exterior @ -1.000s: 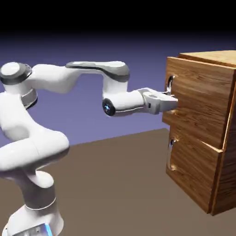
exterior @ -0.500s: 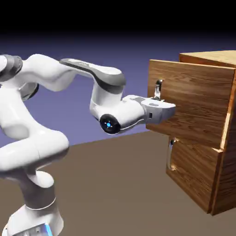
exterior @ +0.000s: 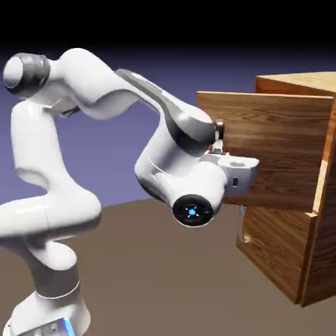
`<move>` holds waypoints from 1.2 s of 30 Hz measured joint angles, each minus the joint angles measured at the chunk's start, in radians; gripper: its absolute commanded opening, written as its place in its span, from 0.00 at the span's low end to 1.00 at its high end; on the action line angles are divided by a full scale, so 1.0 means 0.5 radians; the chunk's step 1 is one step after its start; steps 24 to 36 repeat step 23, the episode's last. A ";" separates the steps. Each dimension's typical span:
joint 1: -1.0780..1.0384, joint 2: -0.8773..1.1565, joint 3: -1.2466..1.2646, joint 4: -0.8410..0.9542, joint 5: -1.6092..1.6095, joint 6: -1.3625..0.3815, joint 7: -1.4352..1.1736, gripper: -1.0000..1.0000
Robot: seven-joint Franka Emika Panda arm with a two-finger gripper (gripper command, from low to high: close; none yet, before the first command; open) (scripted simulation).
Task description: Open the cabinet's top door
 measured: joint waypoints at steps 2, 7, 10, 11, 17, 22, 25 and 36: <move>-0.064 0.145 0.018 0.110 -0.153 -0.046 -0.059 0.00; -0.172 0.507 0.074 0.391 -0.502 -0.103 -0.153 0.00; -0.201 0.725 0.106 0.563 -0.692 -0.115 -0.173 0.00; -0.204 0.798 0.116 0.621 -0.752 -0.117 -0.174 0.00; -0.173 1.232 0.150 0.982 -1.091 -0.142 -0.128 0.00; -0.083 1.596 0.154 1.321 -1.343 -0.207 -0.034 0.00; -0.066 1.648 0.154 1.374 -1.377 -0.221 -0.018 1.00; -0.066 1.648 0.154 1.374 -1.377 -0.221 -0.018 1.00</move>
